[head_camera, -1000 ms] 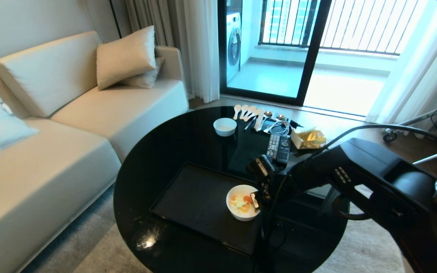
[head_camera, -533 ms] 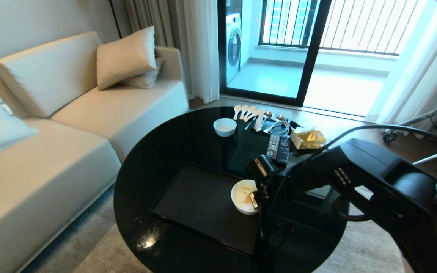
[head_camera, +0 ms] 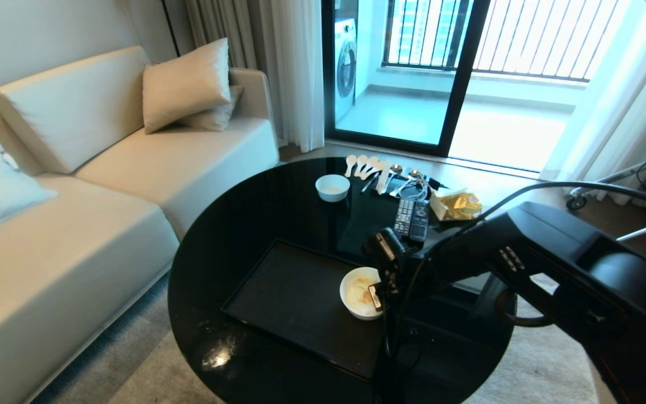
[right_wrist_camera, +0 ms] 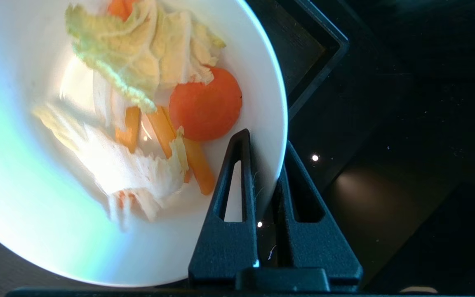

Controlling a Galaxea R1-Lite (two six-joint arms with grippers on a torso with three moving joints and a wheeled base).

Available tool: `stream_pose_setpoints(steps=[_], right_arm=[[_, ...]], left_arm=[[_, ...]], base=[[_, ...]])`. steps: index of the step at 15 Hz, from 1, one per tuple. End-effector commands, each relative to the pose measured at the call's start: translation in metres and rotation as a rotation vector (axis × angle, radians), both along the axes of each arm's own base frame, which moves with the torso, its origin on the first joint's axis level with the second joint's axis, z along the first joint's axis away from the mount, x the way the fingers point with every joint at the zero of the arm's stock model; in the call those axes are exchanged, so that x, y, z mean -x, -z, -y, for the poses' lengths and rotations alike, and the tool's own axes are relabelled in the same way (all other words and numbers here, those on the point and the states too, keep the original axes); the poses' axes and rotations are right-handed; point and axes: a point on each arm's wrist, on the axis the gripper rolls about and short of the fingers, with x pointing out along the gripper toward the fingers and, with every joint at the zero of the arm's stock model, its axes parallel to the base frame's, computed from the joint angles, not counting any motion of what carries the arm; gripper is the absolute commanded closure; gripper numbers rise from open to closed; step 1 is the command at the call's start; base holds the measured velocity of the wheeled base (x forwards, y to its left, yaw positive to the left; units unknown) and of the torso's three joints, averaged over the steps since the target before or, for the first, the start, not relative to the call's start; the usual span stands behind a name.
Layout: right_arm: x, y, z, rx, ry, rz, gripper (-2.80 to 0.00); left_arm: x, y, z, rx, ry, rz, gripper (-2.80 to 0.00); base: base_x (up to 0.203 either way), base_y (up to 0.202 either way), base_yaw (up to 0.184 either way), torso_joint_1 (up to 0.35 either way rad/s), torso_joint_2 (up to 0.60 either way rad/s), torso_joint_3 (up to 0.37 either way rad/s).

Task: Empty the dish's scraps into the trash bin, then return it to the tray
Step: Pick up the bowl with leftover food

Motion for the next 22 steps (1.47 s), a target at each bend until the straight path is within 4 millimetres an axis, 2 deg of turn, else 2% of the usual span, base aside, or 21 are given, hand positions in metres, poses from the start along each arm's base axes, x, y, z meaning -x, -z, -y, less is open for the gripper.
stream_pose_setpoints(steps=[1, 10, 14, 19, 22], right_arm=[[0.002, -0.016, 0.002, -0.019, 0.007, 0.027, 0.00], [0.021, -0.053, 0.035, -0.090, 0.161, -0.002, 0.00], [0.030, -0.068, 0.050, -0.154, 0.306, -0.043, 0.00], [0.039, -0.088, 0.089, -0.226, 0.544, -0.085, 0.00], [0.062, -0.099, 0.116, -0.228, 0.599, -0.088, 0.00]], left_arm=[[0.000, 0.000, 0.000, 0.001, -0.001, 0.001, 0.00], [0.000, 0.000, 0.000, 0.001, -0.001, 0.001, 0.00], [0.000, 0.000, 0.000, 0.001, -0.001, 0.001, 0.00], [0.000, 0.000, 0.000, 0.001, -0.001, 0.001, 0.00], [0.000, 0.000, 0.000, 0.001, -0.001, 0.001, 0.00]], base=[[0.000, 0.000, 0.000, 0.000, 0.00, 0.000], [0.000, 0.000, 0.000, 0.000, 0.00, 0.000], [0.000, 0.000, 0.000, 0.000, 0.00, 0.000], [0.000, 0.000, 0.000, 0.000, 0.00, 0.000], [0.000, 0.000, 0.000, 0.000, 0.00, 0.000]])
